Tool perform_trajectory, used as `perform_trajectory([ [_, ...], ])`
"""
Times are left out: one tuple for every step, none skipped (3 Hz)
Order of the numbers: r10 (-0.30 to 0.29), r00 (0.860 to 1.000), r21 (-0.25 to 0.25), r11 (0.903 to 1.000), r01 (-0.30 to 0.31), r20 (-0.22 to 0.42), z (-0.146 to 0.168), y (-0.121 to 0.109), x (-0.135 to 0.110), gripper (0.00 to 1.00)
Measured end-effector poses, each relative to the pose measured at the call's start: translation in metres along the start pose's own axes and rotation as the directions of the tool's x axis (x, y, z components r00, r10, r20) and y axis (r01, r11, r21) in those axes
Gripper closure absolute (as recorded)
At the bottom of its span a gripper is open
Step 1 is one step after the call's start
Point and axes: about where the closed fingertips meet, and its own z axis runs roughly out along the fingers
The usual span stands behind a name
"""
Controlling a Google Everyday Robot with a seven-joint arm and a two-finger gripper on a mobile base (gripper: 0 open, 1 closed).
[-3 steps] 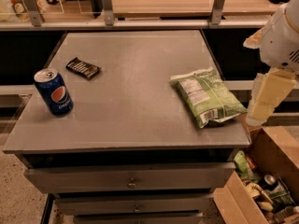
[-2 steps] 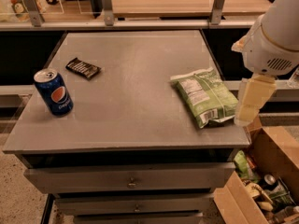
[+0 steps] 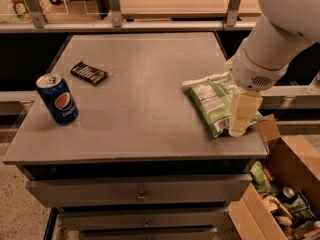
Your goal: Move green jalapeno chip bag near pepsi can
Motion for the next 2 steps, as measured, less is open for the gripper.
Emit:
perform_trajectory([
  [-0.014, 0.999, -0.023, 0.9996, 0.015, 0.029, 0.028, -0.004, -0.005, 0.0],
  [-0.015, 0.999, -0.041, 0.999, 0.017, 0.051, 0.057, -0.009, -0.011, 0.0],
])
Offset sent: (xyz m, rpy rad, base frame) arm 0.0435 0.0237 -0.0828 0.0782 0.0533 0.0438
